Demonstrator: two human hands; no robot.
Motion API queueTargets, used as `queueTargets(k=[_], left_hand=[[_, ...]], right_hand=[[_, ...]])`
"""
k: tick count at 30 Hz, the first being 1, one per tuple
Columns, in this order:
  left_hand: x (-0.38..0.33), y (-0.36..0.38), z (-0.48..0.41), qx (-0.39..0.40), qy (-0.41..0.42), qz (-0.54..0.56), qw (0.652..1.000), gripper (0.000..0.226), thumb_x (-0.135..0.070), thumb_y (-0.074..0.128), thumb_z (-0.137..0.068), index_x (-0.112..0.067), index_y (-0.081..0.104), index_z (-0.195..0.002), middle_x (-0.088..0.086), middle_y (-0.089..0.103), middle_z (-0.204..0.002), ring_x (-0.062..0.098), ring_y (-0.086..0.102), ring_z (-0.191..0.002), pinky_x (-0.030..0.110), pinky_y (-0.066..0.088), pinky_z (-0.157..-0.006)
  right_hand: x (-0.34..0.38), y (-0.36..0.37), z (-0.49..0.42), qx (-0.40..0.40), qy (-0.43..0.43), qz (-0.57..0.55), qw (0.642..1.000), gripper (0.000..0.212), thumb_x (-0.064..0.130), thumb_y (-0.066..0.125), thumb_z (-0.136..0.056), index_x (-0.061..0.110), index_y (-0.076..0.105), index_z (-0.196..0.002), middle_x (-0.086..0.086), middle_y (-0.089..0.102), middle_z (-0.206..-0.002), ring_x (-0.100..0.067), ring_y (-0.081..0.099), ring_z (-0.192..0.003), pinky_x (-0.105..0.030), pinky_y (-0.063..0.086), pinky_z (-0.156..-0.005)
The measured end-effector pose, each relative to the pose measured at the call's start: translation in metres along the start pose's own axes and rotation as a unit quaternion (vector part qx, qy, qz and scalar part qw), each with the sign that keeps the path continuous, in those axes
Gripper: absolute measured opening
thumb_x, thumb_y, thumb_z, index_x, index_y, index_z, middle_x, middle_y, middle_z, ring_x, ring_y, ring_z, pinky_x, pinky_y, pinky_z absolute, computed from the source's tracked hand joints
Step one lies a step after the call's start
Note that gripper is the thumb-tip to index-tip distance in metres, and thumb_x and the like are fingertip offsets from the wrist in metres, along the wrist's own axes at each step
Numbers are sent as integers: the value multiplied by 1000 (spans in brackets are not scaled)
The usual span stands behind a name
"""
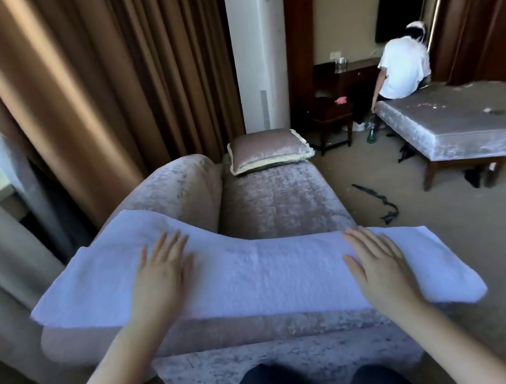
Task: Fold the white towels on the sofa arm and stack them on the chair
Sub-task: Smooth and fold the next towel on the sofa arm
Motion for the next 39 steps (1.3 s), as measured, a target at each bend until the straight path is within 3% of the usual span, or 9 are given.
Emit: queueTargets(k=[5,8,11,14,17,22,31,35,39], left_hand=[[-132,23,-9,69,171,60,981,57,-44,25,-102,-11,67,-121,5,65,-128,25,62,-118,41,44,-102],[-160,36,-15,137,185,45,972,67,-50,15,-103,-16,70,-117,2,70,-119,25,67,-107,49,54,-90],[-168,34,-48,120,166,113,972,65,-54,14,-100,-25,72,-91,-7,72,-87,21,66,-81,36,52,-72],[-168,44,-105,73,176,82,978,41,-41,32,-91,-22,65,-77,-5,66,-72,25,62,-71,35,47,-61],[-171,69,-150,96,218,-7,971,18,-18,82,-69,-16,64,-68,-1,62,-62,26,62,-60,33,47,-51],[-173,131,-161,235,232,-144,933,23,-19,47,-96,-23,60,-115,-3,57,-121,19,49,-119,31,36,-86],[-159,156,-151,469,132,-34,872,35,-39,39,-100,-20,64,-114,1,60,-122,21,56,-111,31,43,-94],[-166,143,-159,401,115,-40,908,33,-38,46,-99,-15,62,-116,6,61,-121,25,57,-111,30,43,-84],[-166,116,-169,64,216,73,972,18,-24,48,-93,-13,62,-93,3,59,-86,28,62,-77,32,48,-59]], right_hand=[[-97,-26,38,14,149,-15,989,68,58,14,-99,16,46,-143,-1,47,-146,-23,47,-132,-39,33,-106],[-136,-27,68,79,236,-112,962,83,71,13,-86,21,33,-149,-1,40,-151,-24,41,-136,-35,34,-106],[-152,-39,69,51,248,-84,964,81,72,12,-89,22,36,-148,0,41,-150,-25,40,-136,-38,35,-107],[-140,-51,29,-8,213,-84,974,49,40,35,-99,17,46,-141,-1,46,-146,-24,46,-131,-36,39,-100],[-111,-38,-35,-33,138,-89,986,35,25,47,-100,14,55,-132,-2,56,-135,-24,56,-118,-35,46,-92],[-61,5,-121,-36,-12,-24,999,39,35,37,-93,14,68,-104,2,71,-100,-20,68,-91,-30,53,-71],[-65,34,-130,-79,-34,-21,996,31,25,35,-91,12,63,-87,1,65,-79,-20,63,-73,-22,39,-55],[-67,35,-129,-81,-22,-6,996,17,14,50,-90,12,66,-95,0,68,-87,-21,66,-82,-24,44,-56],[-64,37,-131,67,-7,-12,998,50,4,47,-93,20,45,-140,4,52,-137,-16,45,-127,-30,41,-98]])
Point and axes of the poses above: each hand's wrist, its own z-axis away from the middle knuckle, its own y-axis out of the palm, x = y × z, the point moved 2 cm from there along -z, towards the middle knuckle
